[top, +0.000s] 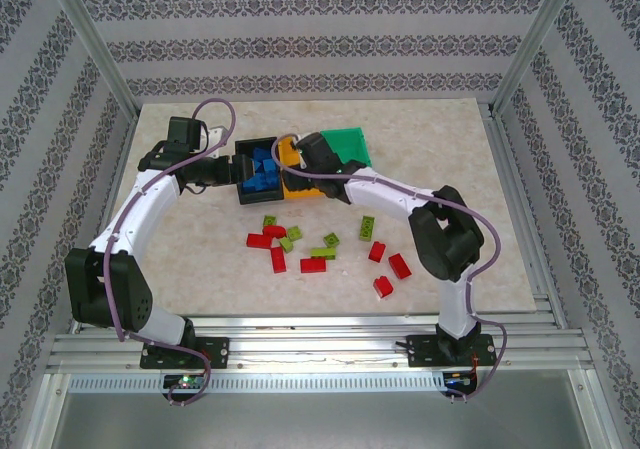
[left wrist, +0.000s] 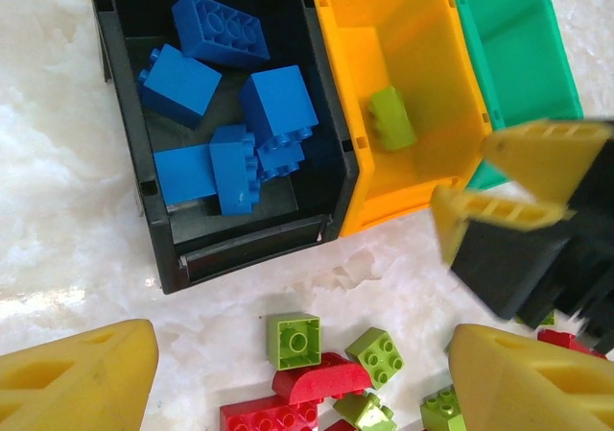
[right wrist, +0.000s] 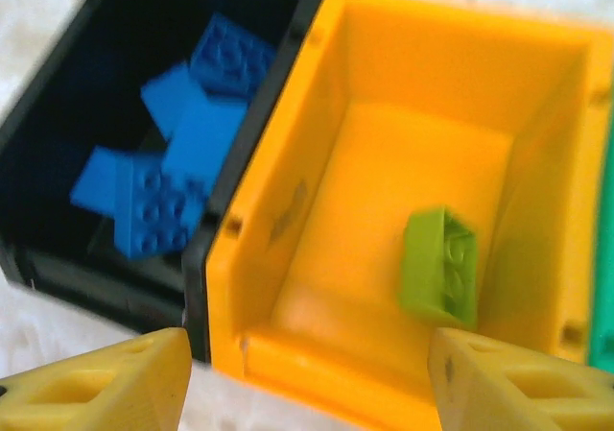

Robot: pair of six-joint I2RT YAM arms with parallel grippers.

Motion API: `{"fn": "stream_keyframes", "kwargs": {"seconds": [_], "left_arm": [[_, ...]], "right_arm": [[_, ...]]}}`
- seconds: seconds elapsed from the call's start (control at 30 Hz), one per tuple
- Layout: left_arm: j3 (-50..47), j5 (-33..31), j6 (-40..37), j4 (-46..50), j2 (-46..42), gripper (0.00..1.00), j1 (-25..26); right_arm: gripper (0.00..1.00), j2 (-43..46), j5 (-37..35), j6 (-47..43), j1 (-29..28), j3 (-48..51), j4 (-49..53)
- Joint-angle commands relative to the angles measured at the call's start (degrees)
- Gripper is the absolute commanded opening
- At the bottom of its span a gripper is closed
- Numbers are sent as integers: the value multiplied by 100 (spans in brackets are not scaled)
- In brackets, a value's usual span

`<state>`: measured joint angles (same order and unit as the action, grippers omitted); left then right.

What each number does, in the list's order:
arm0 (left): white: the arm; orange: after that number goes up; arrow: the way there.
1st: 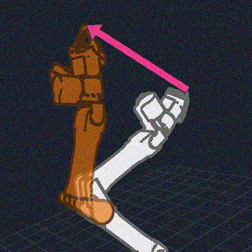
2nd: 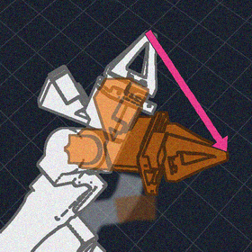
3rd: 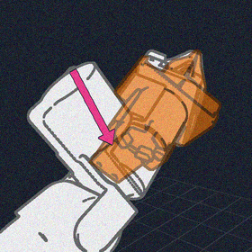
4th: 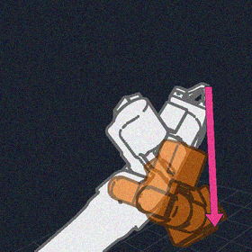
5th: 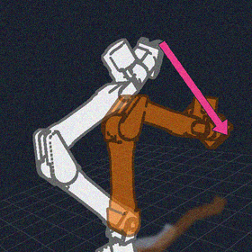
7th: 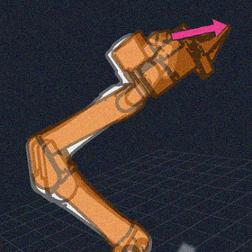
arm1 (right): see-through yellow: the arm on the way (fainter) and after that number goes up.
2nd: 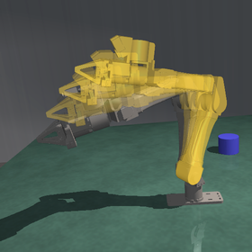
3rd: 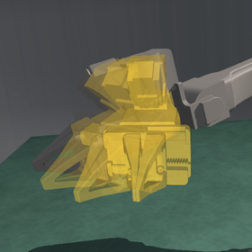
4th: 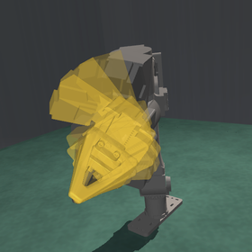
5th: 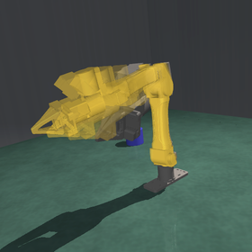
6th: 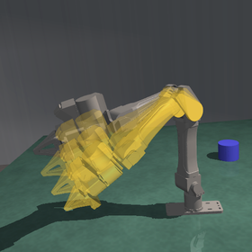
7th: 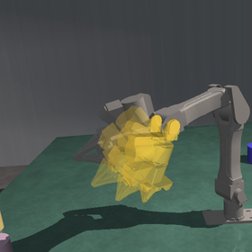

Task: Sort the legos into containers by color
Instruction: Place the lego in the container, then pick up the lego from the center of the table.

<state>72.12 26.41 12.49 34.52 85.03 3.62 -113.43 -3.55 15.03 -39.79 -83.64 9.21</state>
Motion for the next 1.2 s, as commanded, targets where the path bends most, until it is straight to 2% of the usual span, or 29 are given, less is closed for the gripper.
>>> {"fn": "stream_keyframes", "kwargs": {"seconds": [0.0, 0.23, 0.37, 0.43, 0.6, 0.83, 1.0, 1.17], "left_arm": [[-22, 176, 95, -170, 88, 80, -98], [13, 239, 106, -147, 153, 80, -98], [-2, 277, 122, -174, 153, 80, -98], [3, 306, 128, -174, 178, 80, -98], [14, 327, 137, -170, 229, 80, -98], [7, 308, 131, -172, 252, 80, -98], [13, 303, 131, -165, 285, 80, -98], [4, 294, 126, -165, 269, 80, -98]], "right_arm": [[67, 574, 227, 60, -75, 624, -185], [73, 1602, 448, 180, -89, 1870, -259], [72, 2141, 247, 299, -24, 2469, -54], [72, 2321, 99, 498, 125, 2677, 256], [71, 2674, 339, 920, 736, 3402, 298], [71, 2669, 355, 980, 1184, 3714, 546], [70, 2341, 592, 994, 1185, 3664, 519], [68, 2185, 429, 965, 1136, 3679, 550]]}}
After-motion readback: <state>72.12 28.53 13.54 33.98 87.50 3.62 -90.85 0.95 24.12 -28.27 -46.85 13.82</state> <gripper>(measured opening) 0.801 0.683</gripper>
